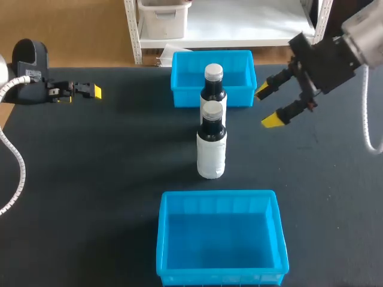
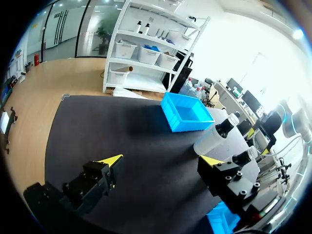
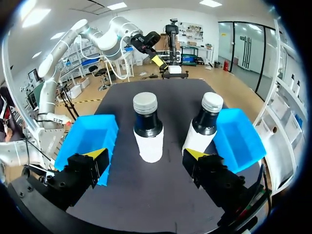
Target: Pick up the bottle, and place it in the far bin if it is heavy, or in the near bin if it is light.
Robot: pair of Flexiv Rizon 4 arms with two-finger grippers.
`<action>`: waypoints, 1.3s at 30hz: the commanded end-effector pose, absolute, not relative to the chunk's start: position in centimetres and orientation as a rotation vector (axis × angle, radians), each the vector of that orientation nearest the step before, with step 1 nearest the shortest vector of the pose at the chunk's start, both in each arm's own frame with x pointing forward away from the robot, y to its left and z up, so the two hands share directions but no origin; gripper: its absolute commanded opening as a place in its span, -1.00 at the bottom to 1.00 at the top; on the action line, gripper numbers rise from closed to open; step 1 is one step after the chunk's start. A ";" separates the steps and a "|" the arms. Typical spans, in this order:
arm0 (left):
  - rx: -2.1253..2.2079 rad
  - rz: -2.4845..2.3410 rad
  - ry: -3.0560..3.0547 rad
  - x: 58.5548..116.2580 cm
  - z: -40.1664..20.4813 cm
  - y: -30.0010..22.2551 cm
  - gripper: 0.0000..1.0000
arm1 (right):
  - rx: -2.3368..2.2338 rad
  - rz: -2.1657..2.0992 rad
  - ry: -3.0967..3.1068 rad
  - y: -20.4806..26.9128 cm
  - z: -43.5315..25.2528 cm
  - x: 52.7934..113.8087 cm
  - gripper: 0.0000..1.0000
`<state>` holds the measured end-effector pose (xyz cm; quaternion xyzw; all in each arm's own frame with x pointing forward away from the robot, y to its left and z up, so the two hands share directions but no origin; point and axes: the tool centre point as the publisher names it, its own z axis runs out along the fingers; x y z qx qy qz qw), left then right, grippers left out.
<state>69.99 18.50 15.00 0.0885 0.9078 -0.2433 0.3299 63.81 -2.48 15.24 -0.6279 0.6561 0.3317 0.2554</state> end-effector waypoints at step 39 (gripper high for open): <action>0.231 -0.636 2.374 70.0 15.0 18.5 1.00 | -1.706 0.941 1.817 6.9 11.9 63.2 1.00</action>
